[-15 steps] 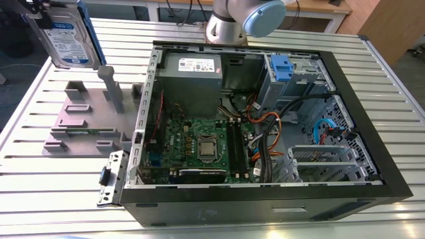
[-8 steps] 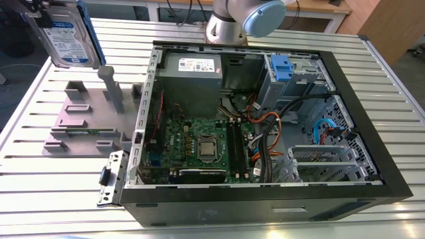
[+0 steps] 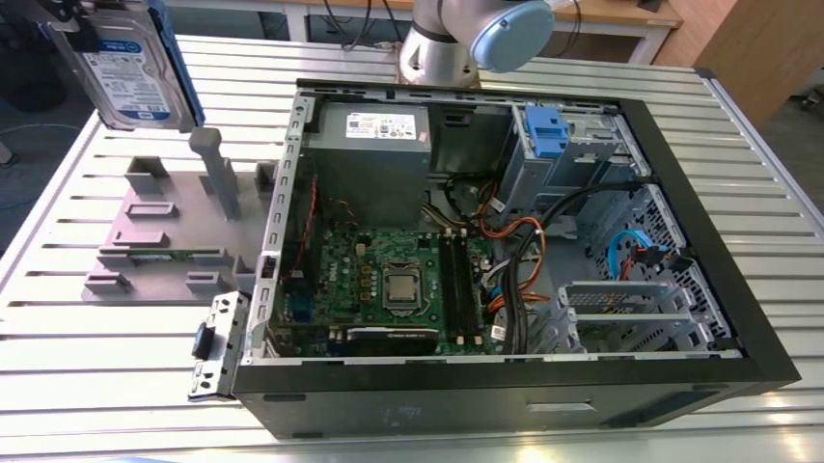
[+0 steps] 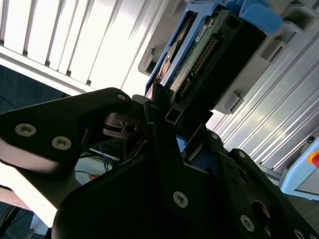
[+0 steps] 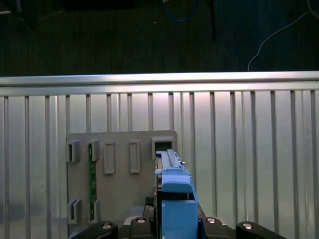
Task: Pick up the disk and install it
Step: 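Pick up the disk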
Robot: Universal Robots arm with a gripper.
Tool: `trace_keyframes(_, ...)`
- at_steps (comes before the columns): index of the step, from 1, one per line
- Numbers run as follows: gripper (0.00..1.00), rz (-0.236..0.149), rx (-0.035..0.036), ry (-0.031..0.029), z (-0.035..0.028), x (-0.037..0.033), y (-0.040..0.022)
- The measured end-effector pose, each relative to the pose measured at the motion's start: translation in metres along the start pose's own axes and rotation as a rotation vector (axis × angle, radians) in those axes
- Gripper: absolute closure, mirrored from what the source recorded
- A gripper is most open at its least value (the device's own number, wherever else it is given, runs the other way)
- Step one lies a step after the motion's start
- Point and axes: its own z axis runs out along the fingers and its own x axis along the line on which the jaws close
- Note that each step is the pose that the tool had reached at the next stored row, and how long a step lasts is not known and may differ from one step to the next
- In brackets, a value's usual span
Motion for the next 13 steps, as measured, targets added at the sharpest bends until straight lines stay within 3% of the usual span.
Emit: trace_keyframes(13,0.64,0.0,0.0,0.0,-0.0036,-0.0001,0.0)
